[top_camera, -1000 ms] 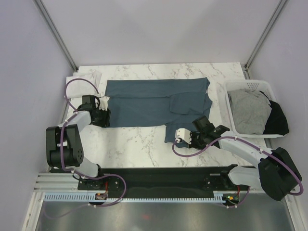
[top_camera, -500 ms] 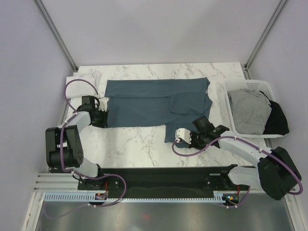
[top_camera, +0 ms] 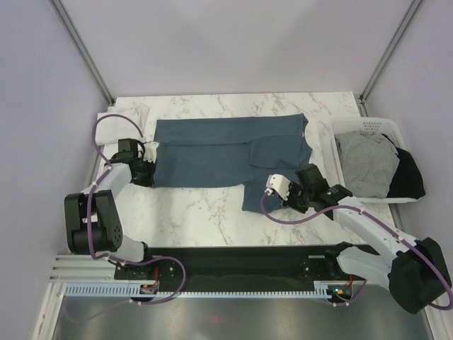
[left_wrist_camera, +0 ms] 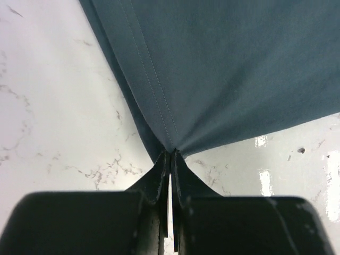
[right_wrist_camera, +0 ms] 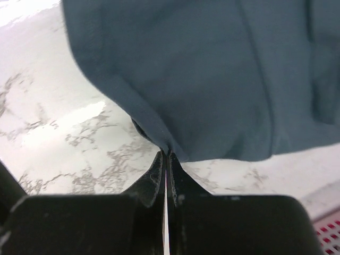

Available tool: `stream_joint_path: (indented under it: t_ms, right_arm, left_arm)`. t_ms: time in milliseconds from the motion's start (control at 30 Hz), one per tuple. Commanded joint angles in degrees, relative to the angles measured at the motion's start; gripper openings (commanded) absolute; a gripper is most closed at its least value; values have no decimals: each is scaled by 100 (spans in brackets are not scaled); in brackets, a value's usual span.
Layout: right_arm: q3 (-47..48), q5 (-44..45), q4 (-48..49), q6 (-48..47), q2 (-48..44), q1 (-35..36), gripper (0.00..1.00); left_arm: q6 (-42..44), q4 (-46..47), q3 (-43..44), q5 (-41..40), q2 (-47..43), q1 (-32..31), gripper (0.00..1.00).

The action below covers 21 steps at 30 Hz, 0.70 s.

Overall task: Fold and stack the t-shirts
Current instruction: Fold the tshirt

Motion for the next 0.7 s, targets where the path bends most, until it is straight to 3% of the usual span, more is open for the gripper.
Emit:
stream_joint_path:
  t_ms: [0,333,667]
  right_arm:
    - [340,242,342,444,-302,-257,0]
    - [937,419,808,1051,-294,-794,0]
    - [2334,682,1546,1201,1129,-1119,0]
  left_arm:
    - [284,-146,401,-94,-406,20,2]
    - [275,-243,938,134,-345,20,2]
    - [135,-305,2070,415,665,20,2]
